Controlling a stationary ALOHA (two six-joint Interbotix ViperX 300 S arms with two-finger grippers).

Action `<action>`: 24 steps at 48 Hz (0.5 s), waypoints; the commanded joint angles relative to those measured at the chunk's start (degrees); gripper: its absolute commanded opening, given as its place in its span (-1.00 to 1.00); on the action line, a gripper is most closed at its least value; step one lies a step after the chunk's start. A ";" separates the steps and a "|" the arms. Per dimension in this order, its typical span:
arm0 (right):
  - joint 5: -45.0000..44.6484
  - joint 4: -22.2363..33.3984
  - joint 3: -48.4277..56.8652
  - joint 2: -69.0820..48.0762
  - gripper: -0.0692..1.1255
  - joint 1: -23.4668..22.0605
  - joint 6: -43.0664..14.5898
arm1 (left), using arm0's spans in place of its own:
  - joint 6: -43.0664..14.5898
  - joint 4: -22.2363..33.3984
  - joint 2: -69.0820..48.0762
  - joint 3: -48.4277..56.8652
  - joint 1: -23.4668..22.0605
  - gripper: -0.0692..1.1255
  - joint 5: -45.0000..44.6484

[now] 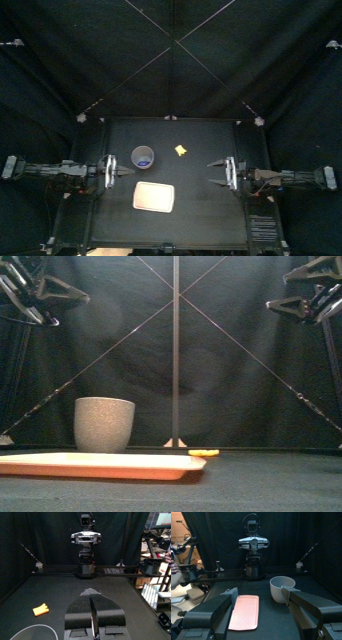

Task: Pick the eggplant then place it in the grey bowl
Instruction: Drop eggplant in the grey bowl and return to neutral

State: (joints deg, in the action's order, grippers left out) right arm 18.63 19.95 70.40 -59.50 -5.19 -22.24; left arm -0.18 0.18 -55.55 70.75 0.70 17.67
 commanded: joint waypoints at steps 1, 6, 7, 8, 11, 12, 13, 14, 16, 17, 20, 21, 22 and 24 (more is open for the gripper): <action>-1.14 -0.18 -0.97 0.44 0.81 0.18 -0.09 | 0.00 0.00 0.18 -0.62 0.09 -0.92 0.35; -2.02 -0.26 -1.32 0.44 0.81 0.18 -0.09 | 0.09 0.00 0.09 -0.62 0.09 -0.92 0.35; -2.11 -0.26 -1.32 0.53 0.81 0.18 -0.09 | 0.09 0.00 0.18 -0.62 0.00 -0.92 0.35; -2.20 -0.26 -1.41 0.53 0.81 0.18 -0.09 | 0.09 0.00 0.18 -0.62 0.09 -0.92 0.35; -2.29 -0.35 -1.32 0.44 0.81 0.18 -0.09 | 0.09 0.00 0.18 -0.53 0.09 -0.92 0.35; -2.37 -0.35 -1.23 0.44 0.81 0.18 -0.09 | 0.09 0.00 0.18 -0.53 0.09 -0.92 0.35; -2.37 -0.26 -1.23 0.44 0.81 0.18 -0.09 | 0.09 0.00 0.18 -0.53 0.09 -0.92 0.35; -2.37 -0.26 -1.23 0.44 0.81 0.18 -0.09 | 0.09 0.00 0.18 -0.53 0.09 -0.92 0.35; -2.37 -0.35 -1.23 0.44 0.81 0.18 -0.09 | 0.09 0.00 0.18 -0.35 0.09 -0.92 0.35; -2.37 -0.35 -1.23 0.44 0.81 0.18 -0.09 | 0.09 0.00 0.18 -0.35 0.09 -0.92 0.35; -2.29 -0.35 -1.23 0.44 0.81 0.18 -0.09 | 0.09 0.00 0.18 -0.35 0.09 -0.92 0.35; -2.29 -0.26 -1.23 0.35 0.81 0.18 -0.09 | 0.09 0.00 0.18 -0.35 0.09 -0.92 0.35; -2.29 -0.26 -1.14 0.44 0.81 0.18 0.00 | 0.09 0.00 0.09 -0.35 0.09 -0.92 0.35; -2.37 -0.26 -1.05 0.35 0.81 0.18 0.00 | 0.09 0.00 0.09 -0.35 0.09 -0.92 0.35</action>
State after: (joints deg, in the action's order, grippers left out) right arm 16.00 19.78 70.40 -59.59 -5.19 -22.24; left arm -0.18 0.18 -55.55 71.19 0.70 17.67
